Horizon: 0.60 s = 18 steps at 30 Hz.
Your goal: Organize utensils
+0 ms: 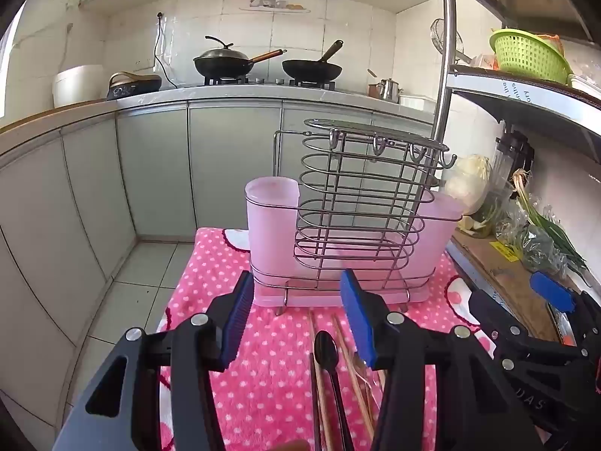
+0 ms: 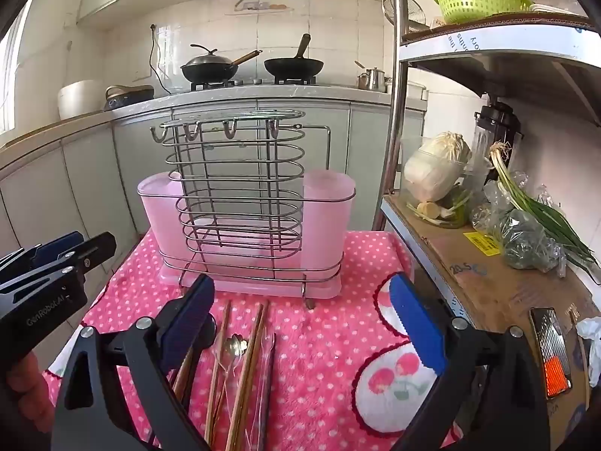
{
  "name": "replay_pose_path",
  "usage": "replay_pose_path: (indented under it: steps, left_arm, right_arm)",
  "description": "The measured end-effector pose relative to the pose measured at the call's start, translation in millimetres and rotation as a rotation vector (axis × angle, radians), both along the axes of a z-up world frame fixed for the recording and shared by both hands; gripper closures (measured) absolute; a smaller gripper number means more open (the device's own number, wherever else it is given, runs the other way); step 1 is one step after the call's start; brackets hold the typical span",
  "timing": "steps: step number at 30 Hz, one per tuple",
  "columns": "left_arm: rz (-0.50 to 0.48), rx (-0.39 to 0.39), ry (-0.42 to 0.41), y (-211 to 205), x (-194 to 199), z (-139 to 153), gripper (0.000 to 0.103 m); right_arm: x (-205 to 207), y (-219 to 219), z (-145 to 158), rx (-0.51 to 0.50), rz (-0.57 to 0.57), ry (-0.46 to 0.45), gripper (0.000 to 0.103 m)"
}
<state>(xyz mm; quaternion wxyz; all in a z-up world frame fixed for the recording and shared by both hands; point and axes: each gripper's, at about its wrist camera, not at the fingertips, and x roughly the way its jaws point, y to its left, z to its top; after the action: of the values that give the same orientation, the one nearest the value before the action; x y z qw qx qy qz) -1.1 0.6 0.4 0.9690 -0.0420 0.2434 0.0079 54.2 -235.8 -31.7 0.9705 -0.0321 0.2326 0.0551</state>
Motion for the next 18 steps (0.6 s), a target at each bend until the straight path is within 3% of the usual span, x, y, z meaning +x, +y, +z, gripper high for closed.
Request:
replay_pose_path:
  steps: [18]
  left_arm:
    - [0.014, 0.009, 0.016, 1.3, 2.0, -1.5, 0.055]
  right_arm:
    - [0.7, -1.1, -0.6, 0.005, 0.001, -0.002, 0.008]
